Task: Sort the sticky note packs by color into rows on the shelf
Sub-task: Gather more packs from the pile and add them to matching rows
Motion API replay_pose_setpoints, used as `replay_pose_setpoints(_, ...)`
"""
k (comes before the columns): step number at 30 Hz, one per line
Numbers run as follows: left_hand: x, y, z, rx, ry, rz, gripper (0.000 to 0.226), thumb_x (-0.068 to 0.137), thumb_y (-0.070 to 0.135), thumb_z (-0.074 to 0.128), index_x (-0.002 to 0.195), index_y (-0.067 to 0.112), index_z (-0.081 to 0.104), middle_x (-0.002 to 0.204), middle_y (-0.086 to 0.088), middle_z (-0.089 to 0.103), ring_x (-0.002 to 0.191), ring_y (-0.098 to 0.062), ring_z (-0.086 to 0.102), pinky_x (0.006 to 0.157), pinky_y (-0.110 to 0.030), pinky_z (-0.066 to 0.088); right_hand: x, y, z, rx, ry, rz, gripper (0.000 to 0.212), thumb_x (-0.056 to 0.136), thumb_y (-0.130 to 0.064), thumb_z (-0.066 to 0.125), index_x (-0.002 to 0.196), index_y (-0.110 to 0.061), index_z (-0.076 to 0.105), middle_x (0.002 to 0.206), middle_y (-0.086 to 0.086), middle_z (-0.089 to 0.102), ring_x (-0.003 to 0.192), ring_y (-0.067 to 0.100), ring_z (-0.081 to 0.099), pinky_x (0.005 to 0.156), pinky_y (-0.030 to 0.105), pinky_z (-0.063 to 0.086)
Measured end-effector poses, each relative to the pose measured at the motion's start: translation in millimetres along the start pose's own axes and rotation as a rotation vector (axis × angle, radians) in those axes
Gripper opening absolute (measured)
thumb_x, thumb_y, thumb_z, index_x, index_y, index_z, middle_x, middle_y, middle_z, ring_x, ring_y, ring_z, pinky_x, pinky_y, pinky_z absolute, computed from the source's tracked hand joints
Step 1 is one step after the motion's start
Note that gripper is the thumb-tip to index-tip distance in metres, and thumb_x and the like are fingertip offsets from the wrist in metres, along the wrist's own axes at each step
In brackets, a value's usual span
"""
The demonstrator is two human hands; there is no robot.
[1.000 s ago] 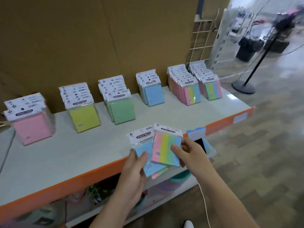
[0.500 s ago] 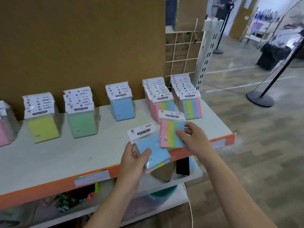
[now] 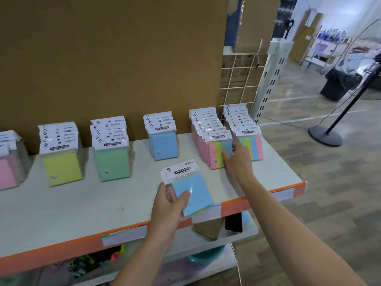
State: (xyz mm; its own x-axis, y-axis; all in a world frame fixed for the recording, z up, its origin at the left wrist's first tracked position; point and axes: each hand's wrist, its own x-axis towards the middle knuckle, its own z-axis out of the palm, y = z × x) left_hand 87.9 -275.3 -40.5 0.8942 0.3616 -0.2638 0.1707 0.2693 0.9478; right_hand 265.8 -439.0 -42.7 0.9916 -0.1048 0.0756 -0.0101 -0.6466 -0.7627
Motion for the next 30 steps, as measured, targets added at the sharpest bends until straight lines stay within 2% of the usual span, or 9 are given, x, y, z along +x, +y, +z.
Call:
replay_pose_setpoints(4,8,-2,-13,0.010,-0.020,0.016,0.036,0.089,0.012,0.071,0.113,0.036,0.059,0.106,0.014,0.073,0.096,-0.007,0.071,0.071,-0.028,0.059,-25,-7,1,0.034,0.055,0.090,0.054,0.094,-0.026,0.066,0.137,-0.003,0.045,0.132,0.015,0.047,0.109,0.030,0.058,0.094,0.032,0.043)
replay_pose_setpoints(7,14,-3,-21,0.007,-0.024,0.043,0.036,0.087,0.012,0.073,0.111,0.035,0.060,0.105,0.013,0.074,0.092,-0.007,0.072,0.065,-0.026,0.057,-55,-12,-1,0.045,0.040,0.016,0.030,0.095,-0.028,0.064,0.118,-0.009,0.062,0.110,0.005,0.061,0.097,0.017,0.058,0.083,0.023,0.037)
replay_pose_setpoints(10,17,-4,-23,0.002,-0.002,0.044,0.042,0.084,0.008,0.075,0.113,0.034,0.059,0.107,0.012,0.074,0.095,-0.009,0.072,0.076,-0.037,0.061,-81,-20,-1,0.121,-0.183,-0.057,0.017,0.096,-0.031,0.060,0.087,-0.018,0.068,0.081,-0.003,0.069,0.076,0.012,0.062,0.070,0.029,0.045)
replay_pose_setpoints(13,19,0,-24,0.048,0.035,0.101,0.048,0.079,0.007,0.079,0.115,0.031,0.057,0.109,0.006,0.073,0.096,-0.013,0.072,0.082,-0.041,0.060,-94,-28,2,0.237,-0.417,-0.131,0.010,0.092,-0.026,0.067,0.092,-0.017,0.069,0.075,-0.011,0.067,0.065,0.002,0.057,0.063,0.015,0.045)
replay_pose_setpoints(16,19,5,-27,0.119,0.111,0.159,0.048,0.079,0.012,0.081,0.115,0.030,0.056,0.108,0.008,0.072,0.096,-0.010,0.070,0.082,-0.035,0.058,-89,-34,11,0.254,-0.552,-0.153,0.010,0.085,-0.019,0.075,0.090,-0.021,0.067,0.067,-0.017,0.060,0.058,-0.005,0.053,0.058,0.011,0.045)
replay_pose_setpoints(19,16,8,-41,0.156,0.187,0.218,0.033,0.088,0.013,0.071,0.109,0.035,0.057,0.102,0.017,0.072,0.089,0.006,0.067,0.071,-0.012,0.052,-74,-43,23,0.310,-0.505,-0.135,0.010,0.086,-0.018,0.074,0.088,-0.022,0.065,0.080,-0.008,0.067,0.066,0.001,0.060,0.059,0.015,0.047)
replay_pose_setpoints(21,16,9,-52,0.157,0.250,0.208,0.028,0.094,0.009,0.061,0.106,0.033,0.057,0.101,0.015,0.070,0.082,0.012,0.065,0.063,-0.004,0.047,-59,-51,34,0.330,-0.466,-0.116,0.009,0.089,-0.018,0.070,0.089,-0.020,0.062,0.083,-0.001,0.066,0.068,0.008,0.059,0.057,0.019,0.044)
replay_pose_setpoints(27,10,5,-66,0.142,0.291,0.135,0.033,0.095,0.000,0.056,0.105,0.032,0.057,0.103,0.012,0.070,0.084,0.004,0.069,0.061,-0.009,0.050,-20,-78,76,0.296,-0.374,-0.130,0.011,0.093,-0.014,0.064,0.091,-0.014,0.054,0.081,-0.007,0.056,0.068,-0.001,0.052,0.048,0.007,0.040)
replay_pose_setpoints(30,9,4,-68,0.147,0.318,0.124,0.033,0.094,0.000,0.057,0.104,0.031,0.057,0.104,0.008,0.071,0.087,0.000,0.069,0.063,-0.011,0.051,-8,-88,91,0.190,-0.343,-0.185,0.013,0.092,-0.016,0.065,0.099,-0.013,0.055,0.088,-0.004,0.059,0.078,0.013,0.057,0.060,0.014,0.046)
